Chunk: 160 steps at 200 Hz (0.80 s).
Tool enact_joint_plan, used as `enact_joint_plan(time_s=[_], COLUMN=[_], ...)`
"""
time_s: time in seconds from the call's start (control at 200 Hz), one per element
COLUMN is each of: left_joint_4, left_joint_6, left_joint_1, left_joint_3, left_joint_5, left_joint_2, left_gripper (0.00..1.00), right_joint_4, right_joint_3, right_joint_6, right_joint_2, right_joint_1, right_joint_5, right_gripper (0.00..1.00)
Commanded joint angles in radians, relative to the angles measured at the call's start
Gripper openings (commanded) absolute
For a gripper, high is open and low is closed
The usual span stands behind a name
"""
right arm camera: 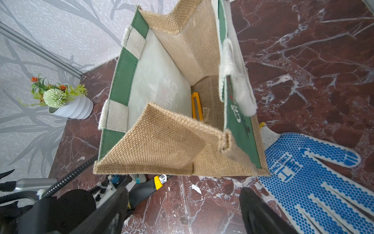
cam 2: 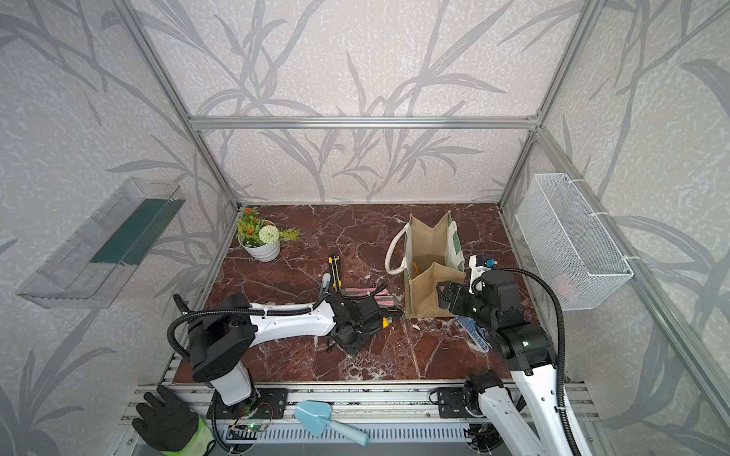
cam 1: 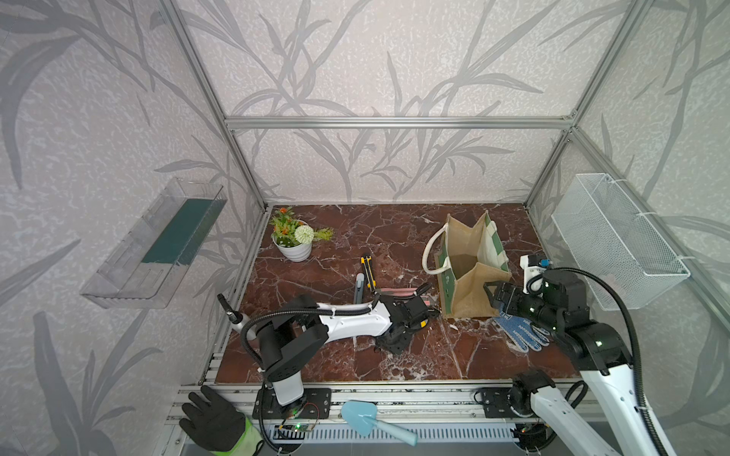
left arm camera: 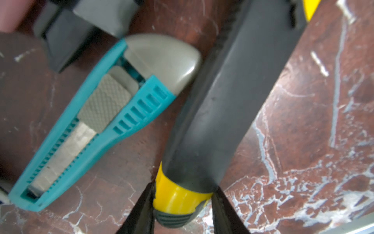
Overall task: Place the art knife into the pouch
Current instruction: Pick up the utility knife at the center of the board.
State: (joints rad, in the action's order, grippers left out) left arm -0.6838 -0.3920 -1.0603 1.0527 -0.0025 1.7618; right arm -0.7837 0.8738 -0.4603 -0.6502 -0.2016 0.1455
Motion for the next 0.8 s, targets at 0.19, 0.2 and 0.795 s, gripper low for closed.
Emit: enact_joint_plan(time_s=[0.19, 0.2, 0.795], left_joint_4=[0.023, 0.022, 0.020], left_joint_6=[0.026, 0.027, 0.035], left_joint_1=[0.001, 0.000, 0.003], left_joint_3=[0.029, 0.029, 0.061], left_joint_5=[-0.025, -0.025, -0.022], left_joint_2=[0.068, 0.068, 0.098], left_gripper=[0.46, 0.46, 0.32], right_joint_4=[-0.015, -0.014, -0.019], right_joint_3=[0.013, 0.013, 0.010], right_joint_6=[0.003, 0.002, 0.000], right_joint_2=[0.011, 0.011, 0.012], right_joint_1=[0.002, 0.002, 0.002], right_joint_5=[-0.018, -0.018, -0.032], right_gripper=[0.87, 0.87, 0.87])
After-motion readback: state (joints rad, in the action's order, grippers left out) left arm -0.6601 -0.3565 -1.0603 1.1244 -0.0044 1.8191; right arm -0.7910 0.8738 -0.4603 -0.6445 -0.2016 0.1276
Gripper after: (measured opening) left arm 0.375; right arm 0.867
